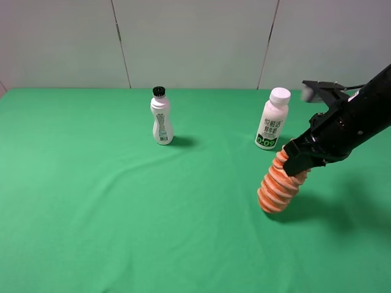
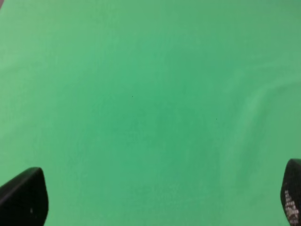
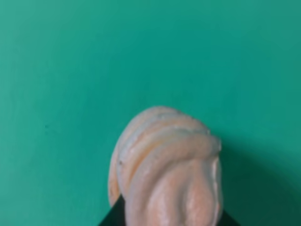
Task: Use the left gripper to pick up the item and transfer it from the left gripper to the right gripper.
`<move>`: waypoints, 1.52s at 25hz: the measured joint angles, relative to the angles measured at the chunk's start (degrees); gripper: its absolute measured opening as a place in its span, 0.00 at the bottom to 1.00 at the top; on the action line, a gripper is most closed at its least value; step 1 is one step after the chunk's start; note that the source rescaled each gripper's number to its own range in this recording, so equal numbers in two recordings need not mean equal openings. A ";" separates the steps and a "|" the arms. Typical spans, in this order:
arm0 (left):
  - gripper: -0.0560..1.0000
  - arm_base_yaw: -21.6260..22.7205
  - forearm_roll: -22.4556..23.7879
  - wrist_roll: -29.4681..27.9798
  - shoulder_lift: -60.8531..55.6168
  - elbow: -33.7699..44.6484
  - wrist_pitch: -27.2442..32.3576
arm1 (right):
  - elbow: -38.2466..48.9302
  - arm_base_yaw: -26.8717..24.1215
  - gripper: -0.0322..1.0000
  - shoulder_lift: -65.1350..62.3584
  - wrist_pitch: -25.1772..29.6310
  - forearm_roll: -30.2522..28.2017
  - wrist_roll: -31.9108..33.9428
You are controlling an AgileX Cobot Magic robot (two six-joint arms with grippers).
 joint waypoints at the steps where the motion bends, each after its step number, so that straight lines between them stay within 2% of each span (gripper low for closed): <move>1: 1.00 0.00 0.00 0.00 0.00 0.00 0.00 | 0.00 -0.55 0.03 0.55 0.27 0.25 -0.11; 10: 1.00 0.00 0.00 0.00 0.00 0.00 0.00 | 0.00 -8.52 0.03 6.20 -0.27 2.28 -1.75; 20: 1.00 0.00 0.00 0.00 0.00 0.00 0.00 | -0.31 -9.16 0.04 10.61 -2.62 2.03 -1.75; 22: 1.00 0.00 0.00 0.00 0.00 0.00 0.00 | -0.31 -9.16 0.18 10.67 -3.38 1.92 -1.51; 23: 1.00 0.00 0.00 0.00 0.00 0.00 0.00 | -0.31 -9.16 0.33 10.72 -4.03 1.86 -1.17; 25: 1.00 0.00 0.00 0.00 0.00 0.00 0.00 | -0.31 -9.16 0.71 10.80 -4.92 1.29 1.05; 27: 1.00 0.00 0.00 0.00 0.00 0.00 0.00 | -0.31 -9.16 0.89 10.80 -5.38 0.14 3.36; 29: 1.00 0.00 0.00 0.00 0.00 0.00 0.00 | -0.31 -9.16 0.96 10.80 -5.60 -1.19 4.37; 31: 1.00 0.00 0.00 0.00 0.00 0.00 0.00 | -0.31 -9.16 0.99 10.80 -5.64 -1.76 4.69; 38: 1.00 0.00 0.00 0.00 0.00 0.00 0.00 | -0.31 -9.16 1.00 9.38 -5.65 -2.54 4.90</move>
